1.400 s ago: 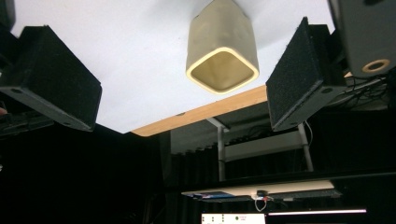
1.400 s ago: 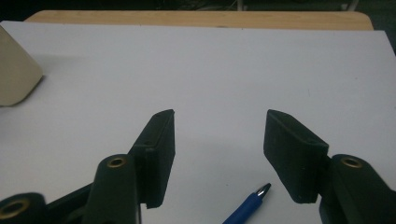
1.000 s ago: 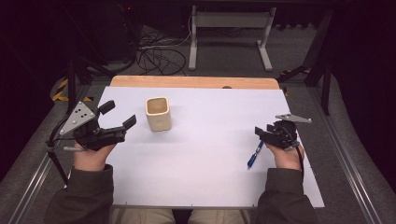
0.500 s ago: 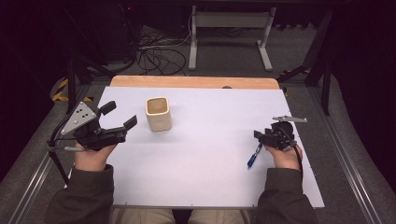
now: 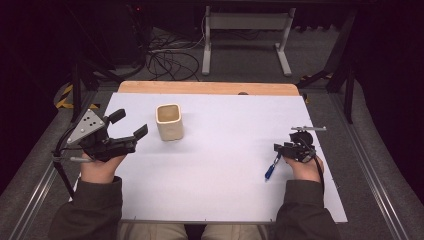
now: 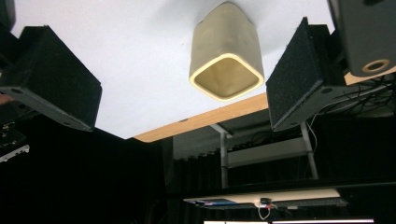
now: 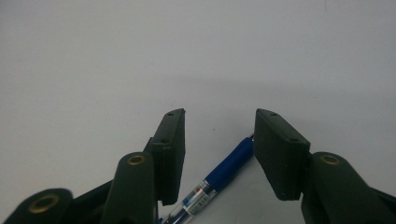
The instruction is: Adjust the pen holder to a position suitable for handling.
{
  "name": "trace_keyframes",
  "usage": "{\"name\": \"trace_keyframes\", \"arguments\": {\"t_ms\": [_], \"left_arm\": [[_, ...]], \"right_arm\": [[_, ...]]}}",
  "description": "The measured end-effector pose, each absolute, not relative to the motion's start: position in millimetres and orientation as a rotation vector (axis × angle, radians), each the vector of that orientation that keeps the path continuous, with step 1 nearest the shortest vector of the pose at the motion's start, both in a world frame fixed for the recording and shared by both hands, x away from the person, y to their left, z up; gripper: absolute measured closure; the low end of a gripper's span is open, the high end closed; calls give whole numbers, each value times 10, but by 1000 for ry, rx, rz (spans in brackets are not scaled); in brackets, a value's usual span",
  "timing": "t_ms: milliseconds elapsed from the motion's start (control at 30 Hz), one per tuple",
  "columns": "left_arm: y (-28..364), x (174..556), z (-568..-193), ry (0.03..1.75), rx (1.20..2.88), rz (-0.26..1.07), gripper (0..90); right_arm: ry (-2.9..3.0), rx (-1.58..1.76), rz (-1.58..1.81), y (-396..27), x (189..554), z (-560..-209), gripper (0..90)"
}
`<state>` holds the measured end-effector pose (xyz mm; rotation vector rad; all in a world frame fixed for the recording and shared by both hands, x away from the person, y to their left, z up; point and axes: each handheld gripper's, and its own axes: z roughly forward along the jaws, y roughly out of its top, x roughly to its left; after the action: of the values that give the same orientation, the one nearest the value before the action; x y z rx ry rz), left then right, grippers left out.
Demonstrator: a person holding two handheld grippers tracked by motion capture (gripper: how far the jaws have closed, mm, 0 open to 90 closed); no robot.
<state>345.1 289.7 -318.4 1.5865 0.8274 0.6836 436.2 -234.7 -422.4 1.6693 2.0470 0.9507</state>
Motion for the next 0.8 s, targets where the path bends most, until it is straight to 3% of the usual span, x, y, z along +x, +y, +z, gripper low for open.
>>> {"name": "trace_keyframes", "arguments": {"t_ms": [800], "left_arm": [[2857,3443,-3183,819,1600,674,120]], "right_arm": [[2072,1681,763,-2278,4463,-4428,607]]}}
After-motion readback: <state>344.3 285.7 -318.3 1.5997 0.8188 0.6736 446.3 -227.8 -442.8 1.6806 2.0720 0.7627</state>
